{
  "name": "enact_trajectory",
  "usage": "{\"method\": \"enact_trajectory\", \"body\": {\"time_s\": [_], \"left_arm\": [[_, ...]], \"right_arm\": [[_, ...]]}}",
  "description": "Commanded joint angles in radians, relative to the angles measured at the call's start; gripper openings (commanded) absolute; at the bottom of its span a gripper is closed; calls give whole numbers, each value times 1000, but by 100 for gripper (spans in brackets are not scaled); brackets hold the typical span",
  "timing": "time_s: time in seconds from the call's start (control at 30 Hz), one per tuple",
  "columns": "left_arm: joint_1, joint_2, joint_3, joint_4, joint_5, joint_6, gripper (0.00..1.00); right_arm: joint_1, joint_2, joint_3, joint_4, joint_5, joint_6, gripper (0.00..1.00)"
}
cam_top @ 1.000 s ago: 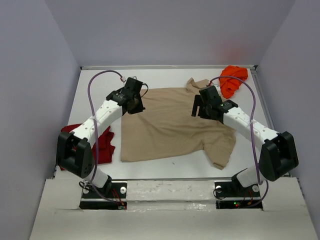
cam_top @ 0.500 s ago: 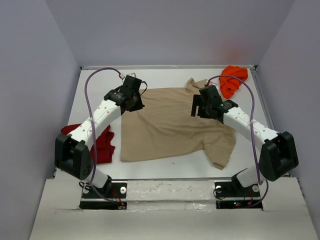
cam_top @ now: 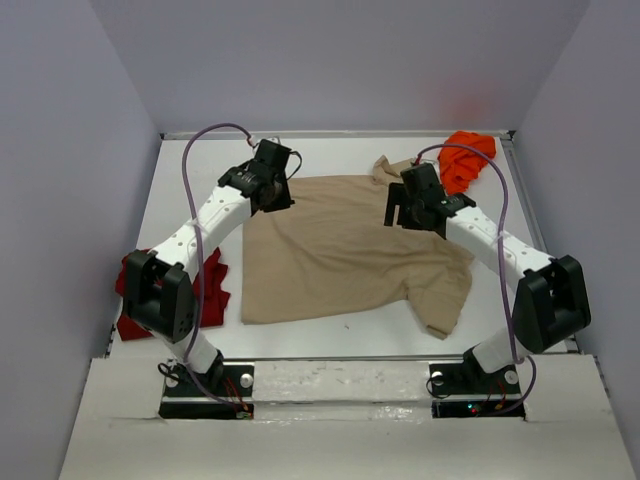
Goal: Fold and stack the t-shirts
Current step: Flatten out the tshirt
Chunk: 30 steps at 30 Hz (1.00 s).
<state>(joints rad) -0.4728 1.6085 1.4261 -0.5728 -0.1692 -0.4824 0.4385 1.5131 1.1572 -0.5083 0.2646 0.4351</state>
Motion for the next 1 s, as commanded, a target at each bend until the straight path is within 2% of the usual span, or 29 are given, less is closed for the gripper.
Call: {"method": "enact_trajectory", "body": {"time_s": [0.0,0.33,0.63,0.77,0.97], "left_arm": [[22,25,69,1,0,36,20],[189,191,233,-2,221,36,20],[232,448,473,-68,235,19,19],[243,553,600,-136,243,21,19],[282,619,698,-164,252,18,19]], "right_arm": [[-40,33,68,27,18,-27,82],[-211,304,307,10,-106,-55,82],[-297,603,720,-68,-238,-147,82],[-319,771,931,-183,-237,-170,82],[-375,848,1018,-194,-229,-180,82]]}}
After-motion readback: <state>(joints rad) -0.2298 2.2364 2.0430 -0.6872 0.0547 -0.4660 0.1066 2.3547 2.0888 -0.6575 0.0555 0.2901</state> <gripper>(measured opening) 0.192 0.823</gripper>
